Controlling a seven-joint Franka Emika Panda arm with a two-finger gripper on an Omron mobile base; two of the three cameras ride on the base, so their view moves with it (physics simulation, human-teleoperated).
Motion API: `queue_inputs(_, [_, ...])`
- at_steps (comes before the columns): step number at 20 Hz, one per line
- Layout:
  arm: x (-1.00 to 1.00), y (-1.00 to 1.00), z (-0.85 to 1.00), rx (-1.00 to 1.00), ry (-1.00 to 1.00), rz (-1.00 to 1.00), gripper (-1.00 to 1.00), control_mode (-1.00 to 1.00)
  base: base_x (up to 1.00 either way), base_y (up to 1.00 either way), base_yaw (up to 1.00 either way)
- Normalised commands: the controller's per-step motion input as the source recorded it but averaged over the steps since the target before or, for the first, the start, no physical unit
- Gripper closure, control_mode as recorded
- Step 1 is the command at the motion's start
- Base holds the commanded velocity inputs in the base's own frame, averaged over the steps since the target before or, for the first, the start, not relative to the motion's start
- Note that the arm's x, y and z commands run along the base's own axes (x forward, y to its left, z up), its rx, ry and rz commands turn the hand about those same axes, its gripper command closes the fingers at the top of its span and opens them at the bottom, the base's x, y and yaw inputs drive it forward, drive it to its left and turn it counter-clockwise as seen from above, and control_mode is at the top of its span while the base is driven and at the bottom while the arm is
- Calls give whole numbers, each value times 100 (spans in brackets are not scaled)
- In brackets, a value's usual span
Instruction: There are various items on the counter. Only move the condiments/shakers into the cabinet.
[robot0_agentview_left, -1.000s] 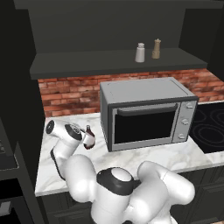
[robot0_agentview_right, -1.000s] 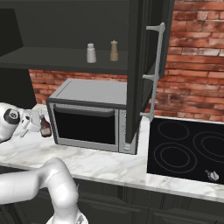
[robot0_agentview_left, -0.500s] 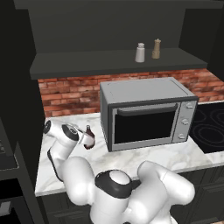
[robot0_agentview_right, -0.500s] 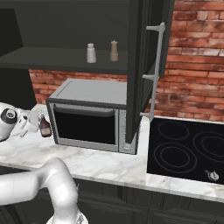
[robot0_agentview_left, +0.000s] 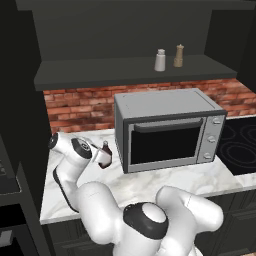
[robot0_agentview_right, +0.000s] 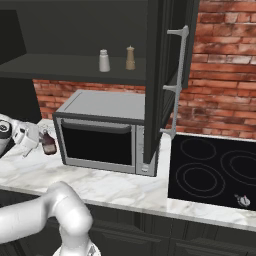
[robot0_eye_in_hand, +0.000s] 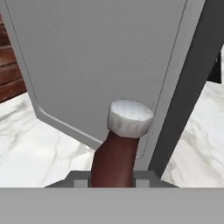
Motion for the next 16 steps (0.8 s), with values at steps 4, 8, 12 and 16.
queue_inputs(4, [-54,-21,49,0,-1,9,100,-100,0,0,0])
queue_inputs(8, [-71,-12,44,0,0,18,100,-100,0,0,0])
queue_inputs(12, [-70,-17,47,0,0,23,100,-100,0,0,0])
queue_inputs(16, [-79,-24,44,0,0,26,100,-100,0,0,0])
